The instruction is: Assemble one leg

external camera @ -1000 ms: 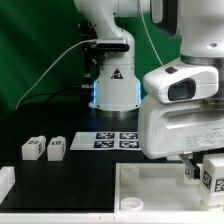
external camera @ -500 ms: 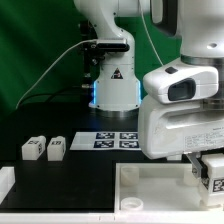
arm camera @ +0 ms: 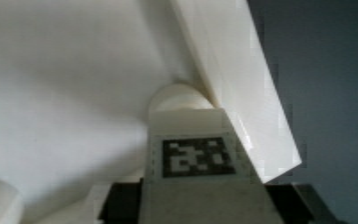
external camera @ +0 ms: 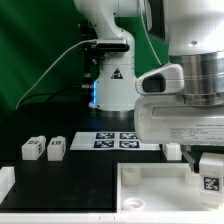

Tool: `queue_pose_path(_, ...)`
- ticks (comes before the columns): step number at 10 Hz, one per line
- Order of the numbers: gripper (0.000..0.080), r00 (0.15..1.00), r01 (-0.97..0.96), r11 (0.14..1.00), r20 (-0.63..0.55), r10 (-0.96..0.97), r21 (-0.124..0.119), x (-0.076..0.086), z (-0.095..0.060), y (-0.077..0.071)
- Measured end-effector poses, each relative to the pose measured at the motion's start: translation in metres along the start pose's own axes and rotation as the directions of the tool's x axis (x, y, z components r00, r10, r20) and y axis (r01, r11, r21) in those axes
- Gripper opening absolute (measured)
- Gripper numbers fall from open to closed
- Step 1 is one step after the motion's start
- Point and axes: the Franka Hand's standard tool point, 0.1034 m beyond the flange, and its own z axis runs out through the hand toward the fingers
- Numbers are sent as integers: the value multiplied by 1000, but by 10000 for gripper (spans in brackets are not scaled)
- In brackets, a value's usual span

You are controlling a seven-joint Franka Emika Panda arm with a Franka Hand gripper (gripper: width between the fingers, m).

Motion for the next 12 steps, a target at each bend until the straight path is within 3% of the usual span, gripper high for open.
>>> queue_pose_path(1,292,989,-146,989,12,146,12,-1,0,0)
queue_pose_path(4,294,826,-563,826,15,563,-5,-11,4,-9)
queue_pose_path(7,294,673,-739,673,32,739,-4,-13,4,-12)
queue_pose_path(10,296,686,-727,687,38,727,-2,-13,5,-12)
queue_pose_path(12,609,739,-672,741,60,671,-16,-14,4,-9)
